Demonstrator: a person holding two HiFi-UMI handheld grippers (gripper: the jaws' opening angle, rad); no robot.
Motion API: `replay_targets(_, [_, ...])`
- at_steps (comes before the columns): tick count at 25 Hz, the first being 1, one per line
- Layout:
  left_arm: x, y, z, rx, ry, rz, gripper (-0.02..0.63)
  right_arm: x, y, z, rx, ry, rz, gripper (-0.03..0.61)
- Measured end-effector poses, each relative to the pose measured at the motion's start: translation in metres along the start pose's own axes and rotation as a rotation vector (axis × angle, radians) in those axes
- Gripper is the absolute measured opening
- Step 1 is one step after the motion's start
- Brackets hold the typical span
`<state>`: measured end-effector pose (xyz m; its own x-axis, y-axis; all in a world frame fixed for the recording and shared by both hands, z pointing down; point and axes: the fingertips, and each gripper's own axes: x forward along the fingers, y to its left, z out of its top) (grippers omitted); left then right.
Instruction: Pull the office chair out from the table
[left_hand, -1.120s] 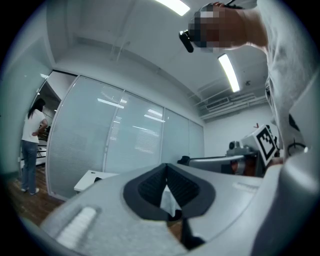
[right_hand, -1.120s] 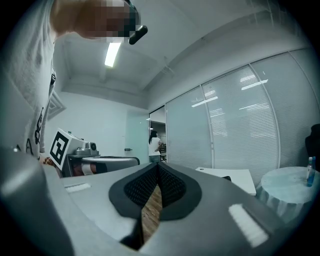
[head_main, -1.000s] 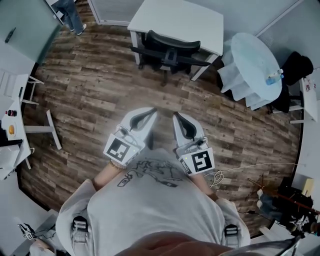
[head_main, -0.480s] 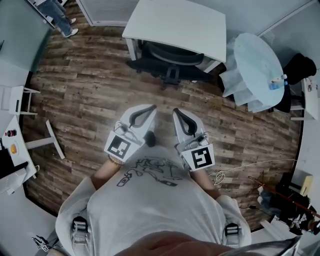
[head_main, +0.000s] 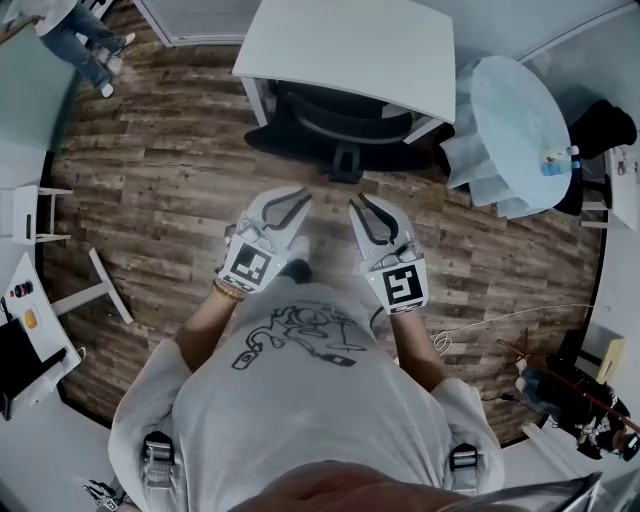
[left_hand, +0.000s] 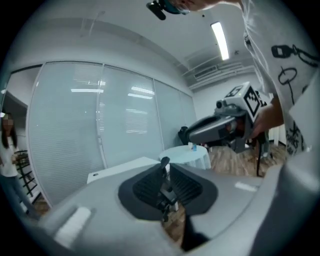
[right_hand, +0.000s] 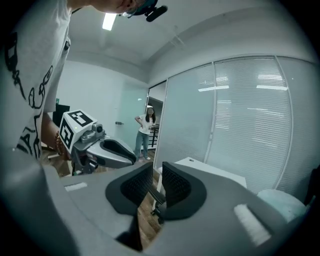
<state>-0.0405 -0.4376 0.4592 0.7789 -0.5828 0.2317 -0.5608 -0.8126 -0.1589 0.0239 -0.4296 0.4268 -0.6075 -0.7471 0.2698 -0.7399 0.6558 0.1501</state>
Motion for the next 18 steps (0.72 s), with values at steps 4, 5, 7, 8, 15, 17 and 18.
replay_targets(4, [0.028,0.022,-0.035,0.094,0.084,-0.037,0.061,0.028,-0.022,-0.031,-0.071,0.082,0.016,0.074])
replay_targets(5, [0.034,0.027,-0.044,0.120,0.105,-0.048,0.063,0.033,-0.026,-0.039,-0.083,0.102,0.019,0.078])
replay_targets(7, [0.044,0.036,-0.060,0.178,0.151,-0.071,0.074,0.045,-0.035,-0.055,-0.116,0.145,0.021,0.087])
replay_targets(8, [0.050,0.040,-0.068,0.209,0.174,-0.083,0.082,0.050,-0.040,-0.064,-0.137,0.170,0.025,0.092])
replay_targets(15, [0.092,0.057,-0.132,0.341,0.378,-0.182,0.165,0.080,-0.066,-0.138,-0.257,0.375,0.113,0.141])
replay_targets(17, [0.099,0.058,-0.147,0.373,0.431,-0.211,0.191,0.086,-0.073,-0.157,-0.300,0.431,0.135,0.153])
replay_targets(18, [0.102,0.059,-0.152,0.394,0.447,-0.219,0.196,0.089,-0.076,-0.166,-0.329,0.459,0.146,0.162])
